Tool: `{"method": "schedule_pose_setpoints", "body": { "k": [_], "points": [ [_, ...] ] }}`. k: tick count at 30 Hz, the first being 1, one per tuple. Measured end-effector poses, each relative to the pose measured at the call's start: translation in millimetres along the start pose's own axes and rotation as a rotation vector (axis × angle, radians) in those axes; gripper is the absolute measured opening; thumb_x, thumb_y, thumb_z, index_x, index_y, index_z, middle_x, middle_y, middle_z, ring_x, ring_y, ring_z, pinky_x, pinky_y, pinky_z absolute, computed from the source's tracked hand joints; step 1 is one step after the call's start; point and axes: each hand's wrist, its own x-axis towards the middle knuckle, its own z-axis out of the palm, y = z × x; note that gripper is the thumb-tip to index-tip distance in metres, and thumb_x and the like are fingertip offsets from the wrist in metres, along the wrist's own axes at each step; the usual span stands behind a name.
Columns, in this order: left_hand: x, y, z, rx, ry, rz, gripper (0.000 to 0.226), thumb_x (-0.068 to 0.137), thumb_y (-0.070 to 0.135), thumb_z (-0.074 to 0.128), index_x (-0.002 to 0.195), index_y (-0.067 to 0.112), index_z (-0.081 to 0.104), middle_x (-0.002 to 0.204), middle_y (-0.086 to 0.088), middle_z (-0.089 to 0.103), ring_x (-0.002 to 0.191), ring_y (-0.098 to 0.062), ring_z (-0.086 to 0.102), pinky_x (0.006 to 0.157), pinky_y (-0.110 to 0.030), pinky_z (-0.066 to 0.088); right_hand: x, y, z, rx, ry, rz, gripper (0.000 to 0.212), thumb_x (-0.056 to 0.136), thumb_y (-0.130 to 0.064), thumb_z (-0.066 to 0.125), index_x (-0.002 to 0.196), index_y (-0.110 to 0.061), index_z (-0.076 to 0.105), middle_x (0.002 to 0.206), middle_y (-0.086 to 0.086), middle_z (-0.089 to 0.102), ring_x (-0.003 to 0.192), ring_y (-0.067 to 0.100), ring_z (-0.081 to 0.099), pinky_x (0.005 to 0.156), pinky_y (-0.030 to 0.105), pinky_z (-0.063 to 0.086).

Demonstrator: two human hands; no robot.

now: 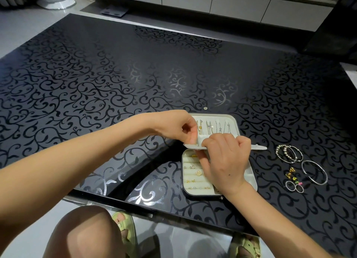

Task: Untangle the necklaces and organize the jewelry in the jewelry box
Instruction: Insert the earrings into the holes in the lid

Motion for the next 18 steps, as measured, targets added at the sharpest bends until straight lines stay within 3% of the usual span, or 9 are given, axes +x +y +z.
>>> {"method": "schedule_pose_setpoints", "body": {
  "k": [5,11,18],
  "points": [
    [7.7,11.6,-7.5,0.181,-0.124,-0.003,0.006,0.086,0.017,0.065,0.081,0.017,0.063,0.064,0.013,0.051,0.052,0.007,0.045,0.056,-0.008,0.036,-0.2,-0.4,-0.8,-0.001,-0.005,-0.009,0.047,0.047,-0.003,0.075,0.081,-0.016,0.045,0.061,0.0,0.054,0.051,0.023,0.047,0.063,0.032,0.02],
    [15.5,12.0,-13.6,0.213,-0.192,-0.002,0.011,0.089,0.018,0.061,0.087,0.008,0.065,0.065,0.013,0.052,0.053,0.008,0.045,0.058,-0.006,0.036,1.5,2.0,-1.3,0.011,-0.013,-0.015,0.049,0.046,-0.004,0.076,0.081,-0.015,0.044,0.062,0.0,0.055,0.052,0.022,0.047,0.064,0.031,0.02],
    [13.9,9.4,-8.8,0.219,-0.191,-0.028,0.018,0.091,0.021,0.059,0.088,0.005,0.066,0.074,0.005,0.057,0.065,-0.004,0.047,0.065,-0.012,0.038,0.6,0.2,-0.7,0.01,0.028,-0.028,0.043,0.051,-0.004,0.074,0.08,-0.015,0.044,0.062,0.0,0.054,0.052,0.022,0.046,0.064,0.031,0.02]
  ]
}}
